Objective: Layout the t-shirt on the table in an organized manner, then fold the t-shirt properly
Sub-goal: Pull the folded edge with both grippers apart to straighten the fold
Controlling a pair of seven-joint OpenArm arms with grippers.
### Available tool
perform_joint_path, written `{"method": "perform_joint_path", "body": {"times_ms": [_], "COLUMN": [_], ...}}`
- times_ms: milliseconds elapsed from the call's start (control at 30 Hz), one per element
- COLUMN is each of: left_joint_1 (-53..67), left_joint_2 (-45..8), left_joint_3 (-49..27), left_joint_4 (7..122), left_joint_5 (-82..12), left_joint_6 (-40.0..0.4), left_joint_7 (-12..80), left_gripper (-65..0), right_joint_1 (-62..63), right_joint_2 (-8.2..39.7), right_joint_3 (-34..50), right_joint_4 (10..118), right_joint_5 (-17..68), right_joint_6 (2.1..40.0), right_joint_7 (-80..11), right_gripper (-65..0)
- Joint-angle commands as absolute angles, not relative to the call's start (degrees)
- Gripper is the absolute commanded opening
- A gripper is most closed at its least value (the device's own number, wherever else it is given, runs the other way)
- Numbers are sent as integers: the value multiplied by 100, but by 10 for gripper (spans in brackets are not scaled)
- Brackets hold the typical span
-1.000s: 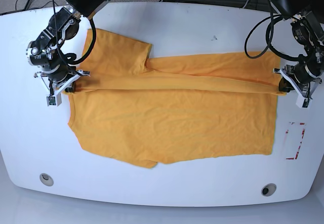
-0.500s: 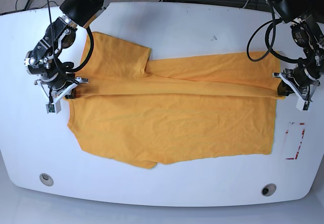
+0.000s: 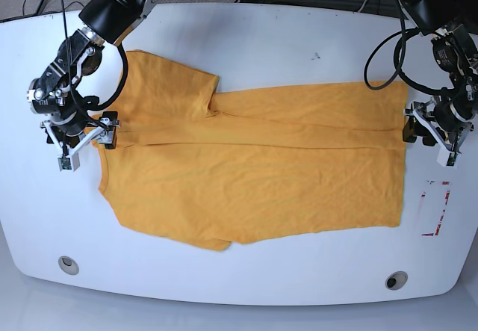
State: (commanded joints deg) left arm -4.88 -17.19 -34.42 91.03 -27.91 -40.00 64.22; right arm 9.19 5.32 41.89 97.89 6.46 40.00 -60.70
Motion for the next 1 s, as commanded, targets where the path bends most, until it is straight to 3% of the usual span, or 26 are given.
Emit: {"method": "perform_joint_path", "body": {"times_ms": [200,400,700,1000], "left_joint_1": [-453,-400,-189,-84], "left_joint_2": [-1824,-1833,-1815,-1815], "left_joint_3": [-3468,-3495,-3741,-3723], "left_joint_4": [9349,9481,9490,9490], "left_joint_5": [-2809,-2809,-2809,-2809], "left_joint_6": [-4000,-4000,-4000,-4000], "left_joint_7": [6466,6633,6624,6598], "left_gripper": [-311,-311,-311,-311], "right_joint_1": [391,-198,-831,-1138], "right_joint_2": [462,40,-602,-681], "right_joint_3": [4189,4189,4163,4163], "right_joint_4": [10607,11046,11029,10826], "right_joint_5": [664,664,681,1244], "right_joint_6": [4000,4000,4000,4000], "right_joint_7": [-6360,-6545,-6536,-6536], "right_gripper": [-113,-113,-113,-113]}}
